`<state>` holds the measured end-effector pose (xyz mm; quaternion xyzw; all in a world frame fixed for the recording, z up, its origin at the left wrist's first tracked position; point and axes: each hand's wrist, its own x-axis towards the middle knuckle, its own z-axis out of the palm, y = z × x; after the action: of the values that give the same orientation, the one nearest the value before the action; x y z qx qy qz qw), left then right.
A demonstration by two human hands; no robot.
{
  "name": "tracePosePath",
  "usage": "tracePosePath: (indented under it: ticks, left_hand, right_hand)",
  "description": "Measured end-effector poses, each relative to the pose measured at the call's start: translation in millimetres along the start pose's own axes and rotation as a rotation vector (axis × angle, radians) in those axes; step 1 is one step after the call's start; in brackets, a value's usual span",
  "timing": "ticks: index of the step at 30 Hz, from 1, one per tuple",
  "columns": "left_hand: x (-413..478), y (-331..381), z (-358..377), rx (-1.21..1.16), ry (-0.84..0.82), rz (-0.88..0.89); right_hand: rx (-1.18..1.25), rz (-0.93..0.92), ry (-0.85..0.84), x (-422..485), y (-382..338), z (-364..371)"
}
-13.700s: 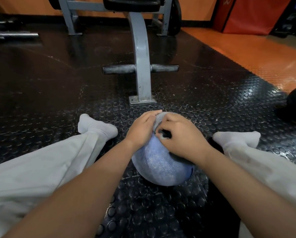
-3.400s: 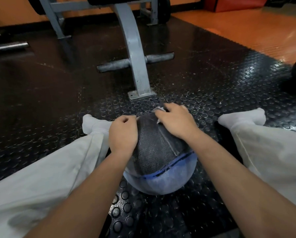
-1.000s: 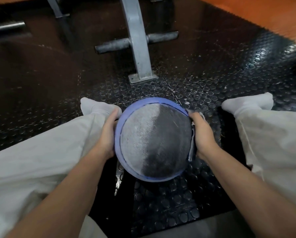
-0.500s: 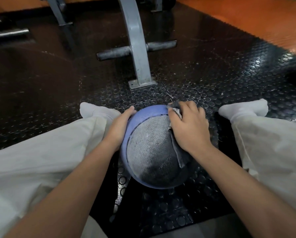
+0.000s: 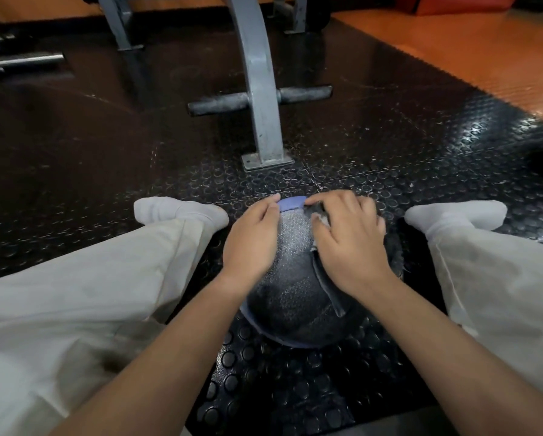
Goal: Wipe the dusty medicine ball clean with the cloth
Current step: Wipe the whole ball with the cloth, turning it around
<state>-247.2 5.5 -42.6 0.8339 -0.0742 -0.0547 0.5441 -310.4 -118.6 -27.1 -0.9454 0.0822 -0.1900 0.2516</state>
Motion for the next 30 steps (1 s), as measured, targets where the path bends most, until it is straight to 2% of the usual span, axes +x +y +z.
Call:
tracePosePath:
  ticks: [2, 5, 10, 12, 15, 18, 22, 23, 26, 27, 30]
  left_hand:
    - [2.6, -1.8, -0.8, 0.000, -0.004, 0.023]
    - [1.9, -3.4, -3.6, -0.009, -0.011, 0.032]
    - [-8.6, 2.7, 6.5, 0.059, 0.045, 0.046]
    - [-8.6, 6.2, 11.4, 0.111, 0.076, 0.051]
    - [-2.1, 8.7, 12.3, 0.127, 0.103, 0.020]
    - [2.8, 7.3, 8.6, 0.079, 0.059, -0.001]
    - [-0.4, 2.6, 1.7, 0.024, -0.005, 0.037]
    - [-1.7, 2.2, 1.3, 0.043, -0.013, 0.052]
    - [-1.8, 4.0, 4.9, 0.129, 0.006, 0.075]
    - [-1.2, 5.8, 7.1, 0.139, 0.023, 0.077]
    - [3.4, 8.0, 10.5, 0.136, 0.072, 0.018]
  right_hand:
    - [-0.081, -0.035, -0.058, -2.5, -4.2, -1.9]
    - [-0.051, -0.007, -0.192, 13.3, -5.4, -9.4]
    - [0.091, 0.282, -0.356, 67.9, 8.7, -3.1]
    - [0.079, 0.304, -0.315, 72.2, 10.3, -0.7]
    - [-0.023, 0.279, -0.168, 52.7, 4.1, 0.8]
    - [-0.199, 0.131, 0.005, 17.8, -10.8, 5.3]
    - [-0.175, 0.028, -0.040, 10.0, -11.9, 0.6]
    - [-0.127, 0.059, -0.088, 18.8, -4.5, -0.7]
    - [0.153, 0.373, -0.268, 64.0, 21.8, -1.9]
    - [0.177, 0.442, -0.319, 73.6, 25.1, -1.6]
    - [0.092, 0.433, -0.296, 75.2, 21.3, 3.9]
